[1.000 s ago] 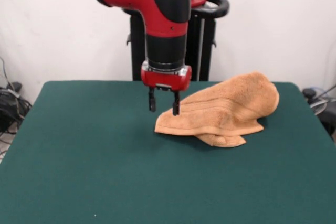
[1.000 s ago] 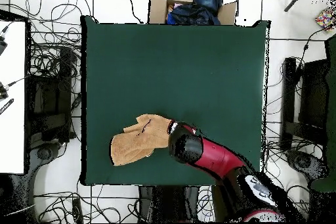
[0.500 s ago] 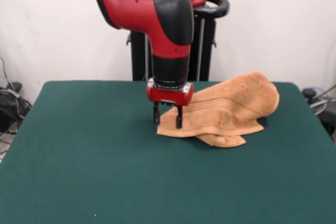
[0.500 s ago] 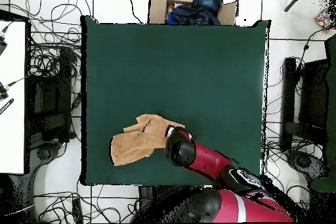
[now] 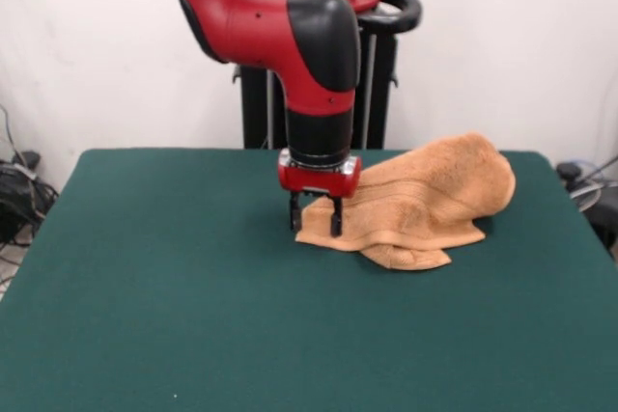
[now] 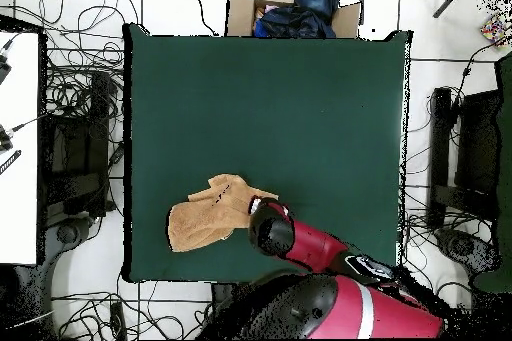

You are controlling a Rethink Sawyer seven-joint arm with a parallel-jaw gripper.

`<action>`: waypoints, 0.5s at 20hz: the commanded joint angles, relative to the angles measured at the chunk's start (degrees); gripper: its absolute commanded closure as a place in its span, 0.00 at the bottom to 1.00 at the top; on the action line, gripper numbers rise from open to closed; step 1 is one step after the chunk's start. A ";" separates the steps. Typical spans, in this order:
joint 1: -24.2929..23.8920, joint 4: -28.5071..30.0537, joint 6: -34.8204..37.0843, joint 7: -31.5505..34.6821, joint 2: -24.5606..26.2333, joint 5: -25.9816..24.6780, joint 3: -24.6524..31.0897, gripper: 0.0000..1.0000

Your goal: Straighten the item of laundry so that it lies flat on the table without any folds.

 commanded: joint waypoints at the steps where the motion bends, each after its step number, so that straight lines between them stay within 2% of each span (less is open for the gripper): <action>1: 3.50 -1.33 0.56 9.26 3.56 -0.66 0.52 0.00; 4: 3.57 -1.79 -1.99 9.78 3.49 -1.03 0.49 0.00; 5: 3.73 -1.77 -2.81 10.18 3.35 -0.93 0.36 1.00; 8: 8.10 -0.50 -0.54 10.95 -3.44 1.85 -4.46 1.00; 10: 9.17 -0.89 1.65 10.45 -5.98 2.42 -6.02 1.00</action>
